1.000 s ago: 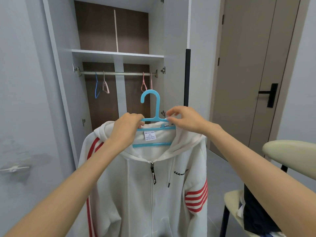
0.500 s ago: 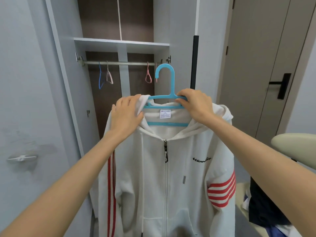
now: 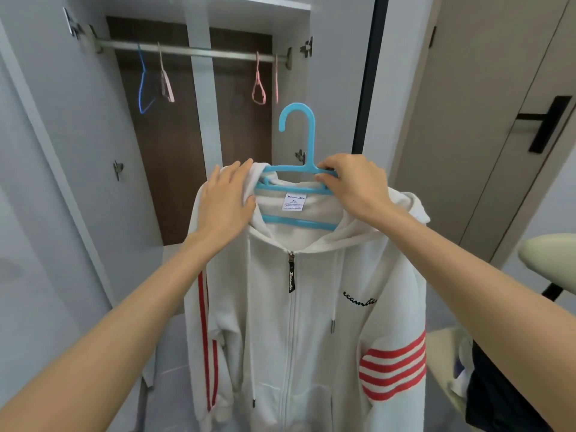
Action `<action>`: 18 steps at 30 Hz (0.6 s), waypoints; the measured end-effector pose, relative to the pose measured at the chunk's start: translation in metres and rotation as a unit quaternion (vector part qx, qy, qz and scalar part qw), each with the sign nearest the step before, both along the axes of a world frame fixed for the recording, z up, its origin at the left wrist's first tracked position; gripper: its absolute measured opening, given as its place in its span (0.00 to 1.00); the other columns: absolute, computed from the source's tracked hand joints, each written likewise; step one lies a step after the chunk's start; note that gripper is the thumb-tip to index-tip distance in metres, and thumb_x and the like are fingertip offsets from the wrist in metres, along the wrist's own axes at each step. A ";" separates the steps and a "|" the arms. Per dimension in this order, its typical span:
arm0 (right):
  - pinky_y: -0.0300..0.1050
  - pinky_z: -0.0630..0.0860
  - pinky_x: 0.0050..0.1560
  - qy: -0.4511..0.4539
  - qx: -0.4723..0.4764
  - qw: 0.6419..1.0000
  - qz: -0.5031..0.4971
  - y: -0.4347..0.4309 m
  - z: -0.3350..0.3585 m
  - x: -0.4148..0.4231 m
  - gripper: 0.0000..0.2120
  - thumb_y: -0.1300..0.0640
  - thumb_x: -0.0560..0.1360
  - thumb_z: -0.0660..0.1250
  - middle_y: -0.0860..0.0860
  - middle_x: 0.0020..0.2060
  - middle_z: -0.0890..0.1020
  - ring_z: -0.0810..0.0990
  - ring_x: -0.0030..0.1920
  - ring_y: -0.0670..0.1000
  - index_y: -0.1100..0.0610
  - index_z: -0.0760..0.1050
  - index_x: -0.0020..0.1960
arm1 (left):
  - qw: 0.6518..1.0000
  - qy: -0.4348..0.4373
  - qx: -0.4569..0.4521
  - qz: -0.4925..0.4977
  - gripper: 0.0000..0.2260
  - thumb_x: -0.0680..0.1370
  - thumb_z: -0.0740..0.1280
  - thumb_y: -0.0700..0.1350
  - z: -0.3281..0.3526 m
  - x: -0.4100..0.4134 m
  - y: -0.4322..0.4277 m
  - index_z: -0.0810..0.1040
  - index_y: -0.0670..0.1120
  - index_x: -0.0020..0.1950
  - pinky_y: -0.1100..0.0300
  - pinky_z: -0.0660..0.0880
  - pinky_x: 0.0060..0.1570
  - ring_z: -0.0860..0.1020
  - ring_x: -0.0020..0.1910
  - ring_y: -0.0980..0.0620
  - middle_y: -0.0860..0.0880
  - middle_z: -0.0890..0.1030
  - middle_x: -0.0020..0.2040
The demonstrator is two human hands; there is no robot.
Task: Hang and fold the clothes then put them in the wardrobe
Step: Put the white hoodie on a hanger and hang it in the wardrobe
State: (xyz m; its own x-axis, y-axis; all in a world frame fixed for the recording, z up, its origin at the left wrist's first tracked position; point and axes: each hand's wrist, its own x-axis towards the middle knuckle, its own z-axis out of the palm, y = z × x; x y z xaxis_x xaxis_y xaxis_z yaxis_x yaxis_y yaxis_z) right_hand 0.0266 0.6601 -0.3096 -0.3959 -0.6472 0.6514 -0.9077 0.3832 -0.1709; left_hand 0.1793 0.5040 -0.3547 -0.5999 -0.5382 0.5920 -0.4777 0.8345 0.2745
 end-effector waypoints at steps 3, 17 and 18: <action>0.43 0.63 0.39 -0.030 0.025 0.999 -0.006 -0.025 0.008 -0.021 0.09 0.51 0.79 0.62 0.47 0.45 0.80 0.77 0.47 0.55 0.51 0.79 0.55 | 1.000 -0.005 0.026 -0.006 0.26 0.80 0.62 0.49 0.007 -0.025 -0.028 0.57 0.51 0.76 0.46 0.52 0.74 0.55 0.76 0.44 0.49 0.61 0.76; 0.44 0.64 0.44 -0.131 0.051 0.990 0.005 -0.103 0.240 -0.043 0.07 0.49 0.78 0.63 0.46 0.54 0.80 0.77 0.53 0.54 0.48 0.78 0.54 | 0.998 0.045 -0.012 -0.039 0.14 0.81 0.59 0.50 0.248 -0.069 -0.111 0.73 0.51 0.66 0.51 0.58 0.71 0.66 0.69 0.47 0.50 0.75 0.65; 0.44 0.64 0.44 -0.132 0.053 0.990 0.006 -0.108 0.260 -0.042 0.07 0.49 0.79 0.63 0.46 0.54 0.79 0.76 0.53 0.53 0.49 0.78 0.54 | 0.997 0.053 -0.024 -0.044 0.13 0.81 0.60 0.48 0.269 -0.069 -0.117 0.75 0.51 0.64 0.53 0.61 0.68 0.68 0.66 0.49 0.51 0.77 0.62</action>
